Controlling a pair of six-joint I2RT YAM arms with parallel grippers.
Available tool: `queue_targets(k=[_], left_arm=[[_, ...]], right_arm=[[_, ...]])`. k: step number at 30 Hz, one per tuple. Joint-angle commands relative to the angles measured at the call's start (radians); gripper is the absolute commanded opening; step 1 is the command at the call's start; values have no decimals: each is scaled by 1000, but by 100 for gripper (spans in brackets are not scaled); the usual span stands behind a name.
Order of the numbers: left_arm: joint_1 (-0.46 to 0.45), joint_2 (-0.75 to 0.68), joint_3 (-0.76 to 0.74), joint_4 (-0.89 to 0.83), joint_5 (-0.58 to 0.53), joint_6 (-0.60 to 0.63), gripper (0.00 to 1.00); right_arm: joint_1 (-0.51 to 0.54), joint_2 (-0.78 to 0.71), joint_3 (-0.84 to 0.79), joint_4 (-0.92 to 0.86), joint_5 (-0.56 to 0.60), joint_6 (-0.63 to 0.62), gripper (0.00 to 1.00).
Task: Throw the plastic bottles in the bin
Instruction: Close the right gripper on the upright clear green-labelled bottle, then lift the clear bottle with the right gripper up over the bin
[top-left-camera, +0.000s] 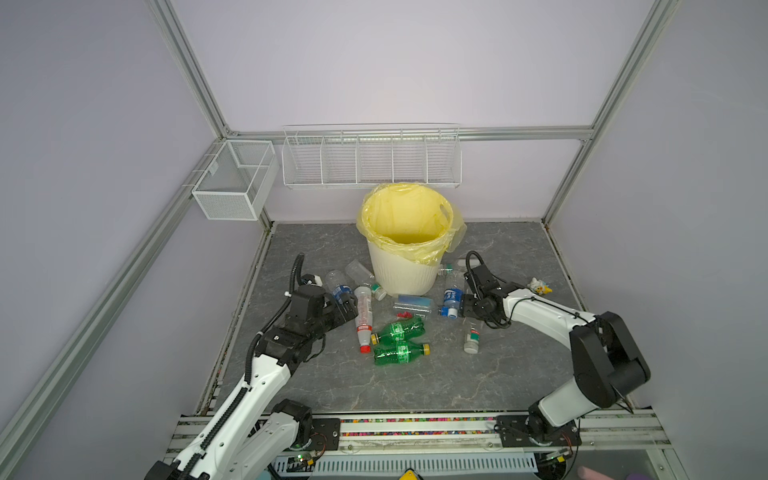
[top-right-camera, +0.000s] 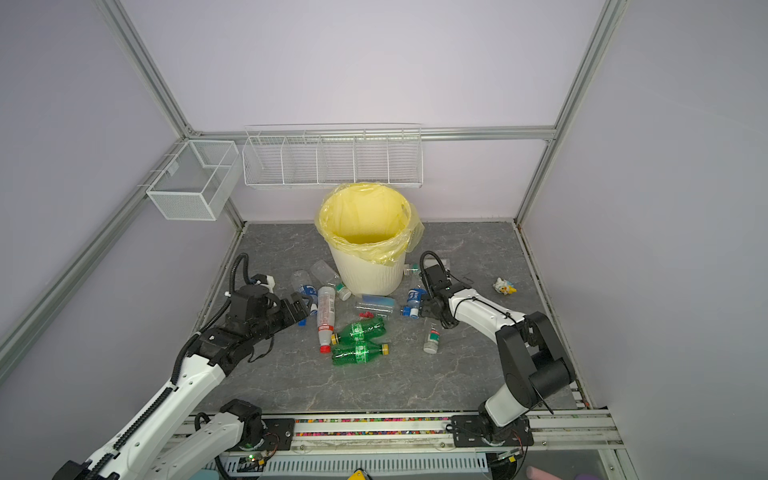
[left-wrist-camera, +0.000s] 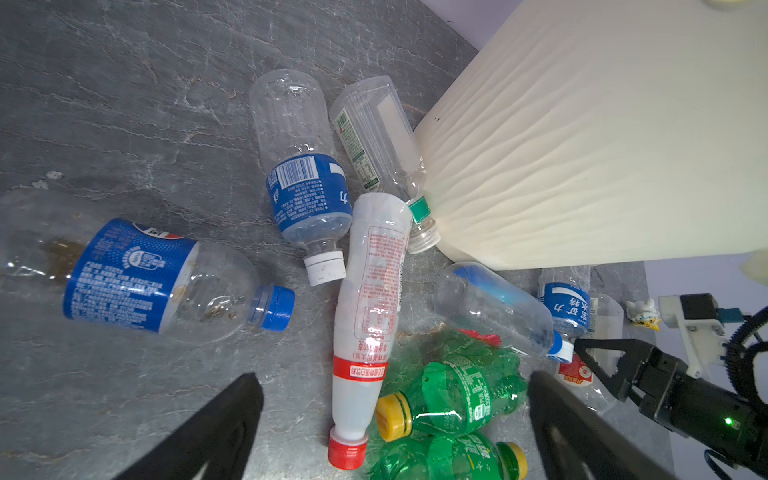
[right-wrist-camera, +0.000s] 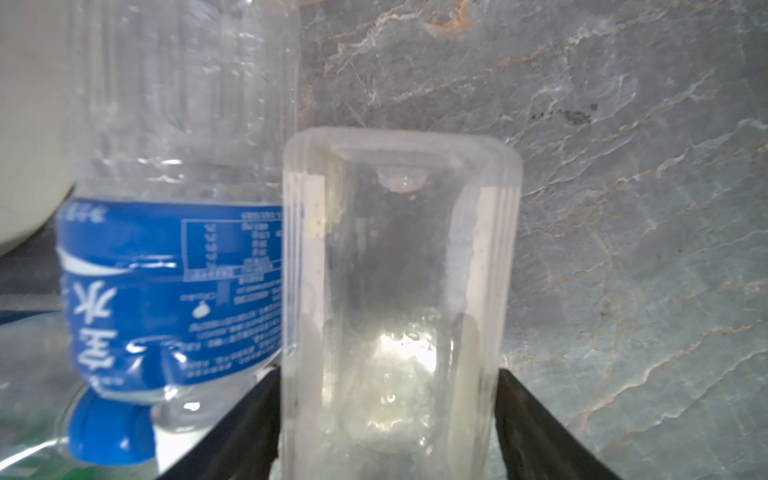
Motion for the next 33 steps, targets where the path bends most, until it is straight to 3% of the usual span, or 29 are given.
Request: queue_targets(k=[1,10,33], left_arm=[[0,-3,11,-19,-21,2,100],[0,-2,-9,-3,-10,-11,100],[0,10,-42,18,21,-28,100]], right_arm=[[-7,15,-9,8,0,6,69],[-8,-48,-51,2,-2,9,58],[-8,-392,-171,-93,-32,-26,58]])
